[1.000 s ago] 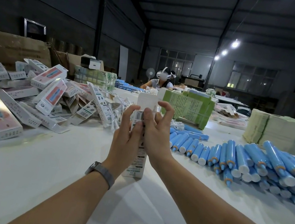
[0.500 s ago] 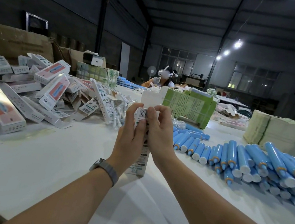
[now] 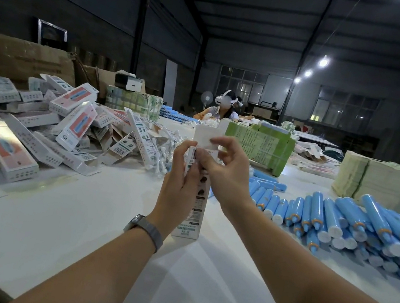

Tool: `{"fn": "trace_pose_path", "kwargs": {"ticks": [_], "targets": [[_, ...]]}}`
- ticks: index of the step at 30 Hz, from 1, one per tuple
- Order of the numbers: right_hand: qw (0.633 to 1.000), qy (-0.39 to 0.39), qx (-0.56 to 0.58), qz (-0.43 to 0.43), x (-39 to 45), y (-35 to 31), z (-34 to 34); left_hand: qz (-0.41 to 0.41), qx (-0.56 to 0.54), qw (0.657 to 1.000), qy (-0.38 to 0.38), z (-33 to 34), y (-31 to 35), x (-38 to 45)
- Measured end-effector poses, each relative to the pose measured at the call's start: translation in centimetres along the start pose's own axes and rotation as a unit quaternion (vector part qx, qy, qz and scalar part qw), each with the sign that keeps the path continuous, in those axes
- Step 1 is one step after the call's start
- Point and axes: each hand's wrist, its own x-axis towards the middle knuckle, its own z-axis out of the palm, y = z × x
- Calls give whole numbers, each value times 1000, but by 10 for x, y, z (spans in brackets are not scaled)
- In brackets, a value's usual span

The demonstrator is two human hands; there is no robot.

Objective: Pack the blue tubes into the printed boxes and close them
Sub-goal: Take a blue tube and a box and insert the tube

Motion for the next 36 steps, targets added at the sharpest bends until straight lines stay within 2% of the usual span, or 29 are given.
{"fn": "trace_pose_path", "kwargs": {"ticks": [6, 10, 15, 22, 28, 36], "targets": [[999, -12, 35, -18, 2, 1, -3, 2, -10, 1000, -15, 0, 3, -1], [999, -23, -7, -34, 3, 2, -3, 9, 13, 1000, -13, 2, 4, -2], [992, -48, -76, -87, -2, 7, -6, -16, -20, 1000, -1, 2, -4, -2], [996, -16, -62, -66, -4, 0, -3, -3, 12, 1000, -12, 3, -3, -2], [998, -20, -44, -43, -5, -1, -4, 0, 6, 1000, -10, 5, -1, -4], [994, -14, -88, -66, -2, -3, -3, 23, 25, 999, -9, 6, 2, -5]]}}
